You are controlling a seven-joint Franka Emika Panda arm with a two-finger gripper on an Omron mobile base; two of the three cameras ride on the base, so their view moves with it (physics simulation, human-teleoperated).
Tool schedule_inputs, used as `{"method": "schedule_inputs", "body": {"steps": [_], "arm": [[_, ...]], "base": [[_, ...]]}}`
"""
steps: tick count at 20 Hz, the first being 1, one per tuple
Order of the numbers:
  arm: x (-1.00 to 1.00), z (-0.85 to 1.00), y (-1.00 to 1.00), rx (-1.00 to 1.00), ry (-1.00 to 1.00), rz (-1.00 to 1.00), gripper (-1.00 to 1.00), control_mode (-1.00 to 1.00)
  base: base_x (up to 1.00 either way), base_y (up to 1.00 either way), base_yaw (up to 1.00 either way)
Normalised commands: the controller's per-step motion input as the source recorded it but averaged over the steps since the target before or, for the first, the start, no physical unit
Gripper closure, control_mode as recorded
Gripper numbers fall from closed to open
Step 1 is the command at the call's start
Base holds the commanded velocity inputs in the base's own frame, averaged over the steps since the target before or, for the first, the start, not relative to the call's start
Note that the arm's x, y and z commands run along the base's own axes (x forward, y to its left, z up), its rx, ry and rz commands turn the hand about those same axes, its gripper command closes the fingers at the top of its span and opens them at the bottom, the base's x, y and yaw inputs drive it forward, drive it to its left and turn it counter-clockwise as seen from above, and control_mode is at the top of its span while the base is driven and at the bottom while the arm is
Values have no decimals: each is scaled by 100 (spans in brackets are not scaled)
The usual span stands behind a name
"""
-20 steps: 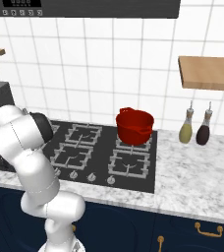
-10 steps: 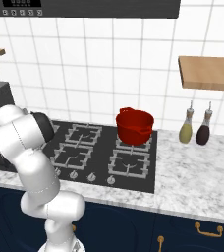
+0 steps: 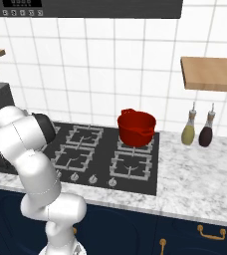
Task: Pick the kettle from the counter and place it on a stove burner. Then turn the burner on.
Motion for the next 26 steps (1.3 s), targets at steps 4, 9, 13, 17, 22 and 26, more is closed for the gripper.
{"method": "schedule_inputs", "body": {"steps": [4, 9, 13, 17, 22, 26], "arm": [[0, 0, 0, 0, 0, 0, 100, -100], [0, 0, 0, 0, 0, 0, 100, -100], [0, 0, 0, 0, 0, 0, 100, -100], [0, 0, 0, 0, 0, 7, 100, -100], [-2, -1, 0, 0, 0, 18, 100, -100], [-11, -2, 0, 0, 0, 21, 100, -100]], "base": [[0, 0, 0], [0, 0, 0], [0, 0, 0], [0, 0, 0], [0, 0, 0], [0, 0, 0]]}}
